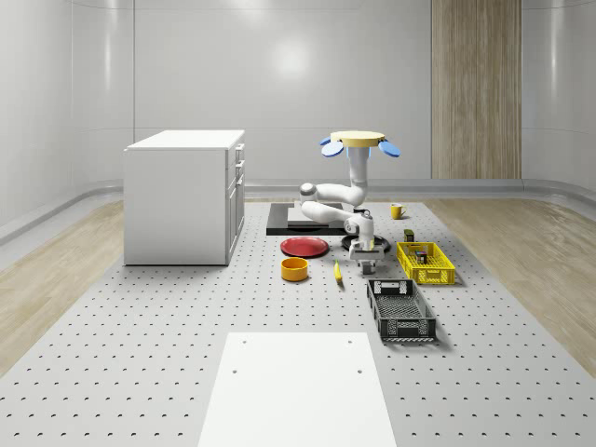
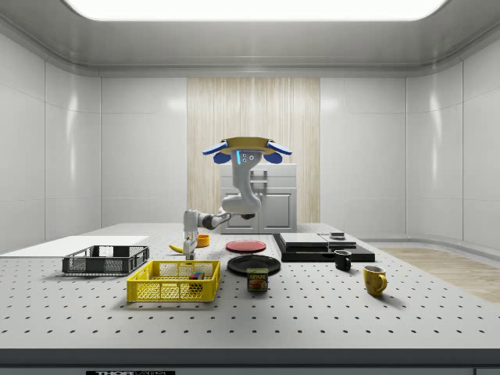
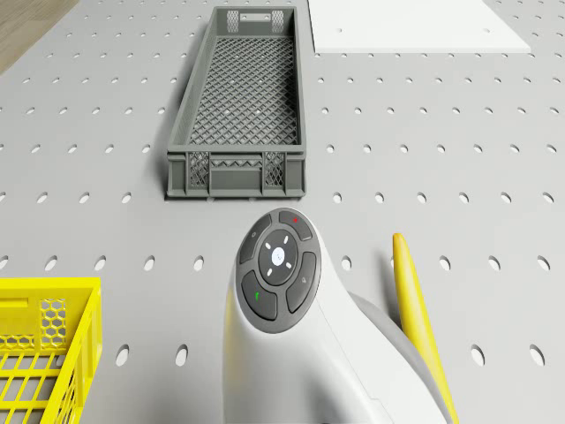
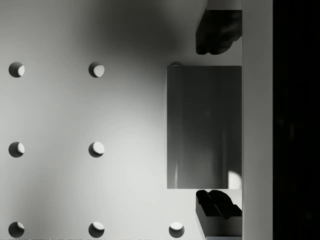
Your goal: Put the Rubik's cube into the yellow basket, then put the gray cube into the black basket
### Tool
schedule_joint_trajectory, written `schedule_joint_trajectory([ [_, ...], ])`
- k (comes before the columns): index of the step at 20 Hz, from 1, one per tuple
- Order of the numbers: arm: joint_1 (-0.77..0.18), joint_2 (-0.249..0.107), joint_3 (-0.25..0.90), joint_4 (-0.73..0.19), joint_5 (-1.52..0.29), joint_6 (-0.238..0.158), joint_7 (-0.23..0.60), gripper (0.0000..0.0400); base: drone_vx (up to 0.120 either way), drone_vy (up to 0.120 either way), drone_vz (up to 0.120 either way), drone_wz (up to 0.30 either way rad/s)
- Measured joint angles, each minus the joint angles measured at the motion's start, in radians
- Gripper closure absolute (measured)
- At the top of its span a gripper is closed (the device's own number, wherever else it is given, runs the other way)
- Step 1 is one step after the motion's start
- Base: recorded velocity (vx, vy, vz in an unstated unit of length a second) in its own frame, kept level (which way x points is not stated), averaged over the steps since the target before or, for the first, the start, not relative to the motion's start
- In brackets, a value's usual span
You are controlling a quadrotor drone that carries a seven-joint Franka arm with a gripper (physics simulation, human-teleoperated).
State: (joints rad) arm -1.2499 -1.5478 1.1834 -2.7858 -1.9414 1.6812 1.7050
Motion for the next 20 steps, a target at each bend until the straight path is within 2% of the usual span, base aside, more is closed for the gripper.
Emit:
schedule_joint_trajectory([
  [7, 0.001, 0.007, 0.003, 0.008, 0.001, -0.005, -0.009, 0.0, 0.0, 0.0, 0.0, 0.0],
  [8, 0.001, 0.008, 0.003, 0.009, 0.001, -0.006, -0.01, 0.0012, 0.0, 0.0, 0.0, 0.0],
  [11, 0.002, 0.011, 0.003, 0.01, 0.001, -0.008, -0.011, 0.0085, 0.0, 0.0, 0.0, 0.0],
  [13, 0.002, 0.012, 0.003, 0.01, 0.0, -0.009, -0.012, 0.011, 0.0, 0.0, 0.0, 0.0],
  [20, 0.004, 0.017, 0.003, 0.01, -0.002, -0.013, -0.014, 0.0143, 0.0, 0.0, 0.0, 0.0],
])
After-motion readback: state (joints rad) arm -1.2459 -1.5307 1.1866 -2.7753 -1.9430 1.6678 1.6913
